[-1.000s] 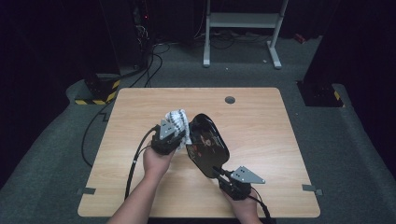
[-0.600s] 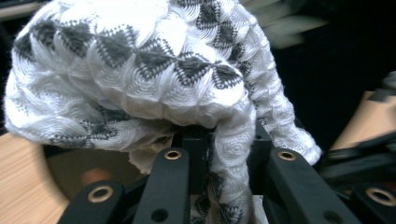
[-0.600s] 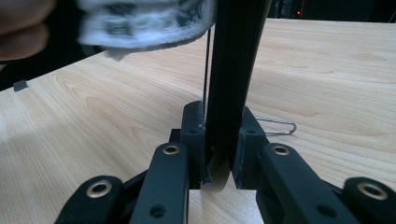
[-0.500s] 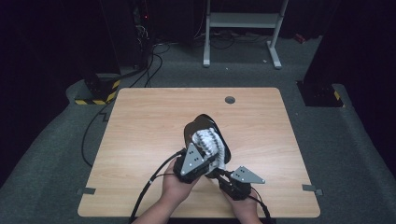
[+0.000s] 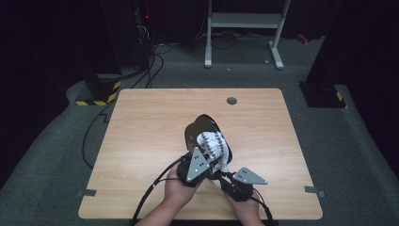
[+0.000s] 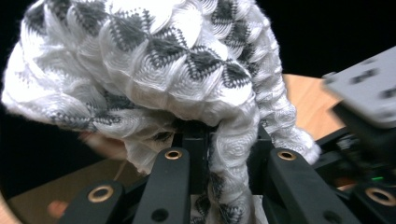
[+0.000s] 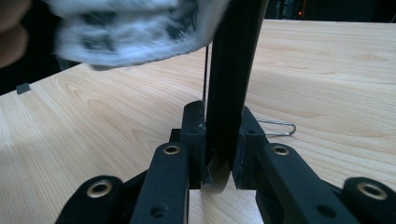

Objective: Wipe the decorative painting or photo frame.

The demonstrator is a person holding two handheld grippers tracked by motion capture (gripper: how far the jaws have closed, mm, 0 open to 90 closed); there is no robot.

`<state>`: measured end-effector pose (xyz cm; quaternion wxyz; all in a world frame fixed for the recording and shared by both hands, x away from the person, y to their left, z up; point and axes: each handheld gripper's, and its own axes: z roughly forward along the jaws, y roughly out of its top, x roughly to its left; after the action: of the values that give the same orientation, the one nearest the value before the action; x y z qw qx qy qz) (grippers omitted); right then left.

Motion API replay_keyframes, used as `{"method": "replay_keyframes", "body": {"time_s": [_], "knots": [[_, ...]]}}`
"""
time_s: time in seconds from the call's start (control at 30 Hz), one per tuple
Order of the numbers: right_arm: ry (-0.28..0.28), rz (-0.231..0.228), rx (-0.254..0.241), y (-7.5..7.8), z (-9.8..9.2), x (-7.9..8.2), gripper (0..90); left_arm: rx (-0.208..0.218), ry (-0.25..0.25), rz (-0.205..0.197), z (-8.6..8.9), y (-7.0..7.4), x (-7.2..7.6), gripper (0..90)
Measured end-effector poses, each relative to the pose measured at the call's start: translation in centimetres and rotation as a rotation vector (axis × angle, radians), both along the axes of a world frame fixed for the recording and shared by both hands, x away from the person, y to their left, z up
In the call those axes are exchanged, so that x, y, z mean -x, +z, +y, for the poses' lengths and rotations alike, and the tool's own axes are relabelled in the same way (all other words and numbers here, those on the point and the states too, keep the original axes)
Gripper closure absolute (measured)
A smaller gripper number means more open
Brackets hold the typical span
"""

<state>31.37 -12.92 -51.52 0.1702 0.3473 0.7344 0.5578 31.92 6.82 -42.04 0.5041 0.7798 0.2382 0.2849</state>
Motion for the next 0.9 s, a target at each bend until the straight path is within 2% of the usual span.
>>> {"method": "replay_keyframes", "body": {"time_s": [0.23,0.5,0.57,0.67,0.9], "knots": [[-0.010,0.000,-0.002,0.0,-0.1,-0.1,78.5,-0.016,0.113,0.053,2.6,-1.5,-3.3,76.4],[-0.010,-0.004,0.000,0.0,0.0,0.0,78.5,-0.044,0.274,0.129,6.4,-3.1,-8.1,76.3],[-0.009,-0.004,-0.001,0.0,0.0,0.0,78.4,-0.055,0.306,0.132,7.1,-3.5,-8.9,76.2],[-0.009,-0.006,0.000,0.0,0.0,0.0,78.5,-0.053,0.315,0.143,7.7,-3.9,-9.4,76.2],[-0.004,-0.006,0.011,0.0,-0.1,0.0,77.6,-0.034,0.304,0.139,7.7,-4.0,-8.7,76.2]]}}
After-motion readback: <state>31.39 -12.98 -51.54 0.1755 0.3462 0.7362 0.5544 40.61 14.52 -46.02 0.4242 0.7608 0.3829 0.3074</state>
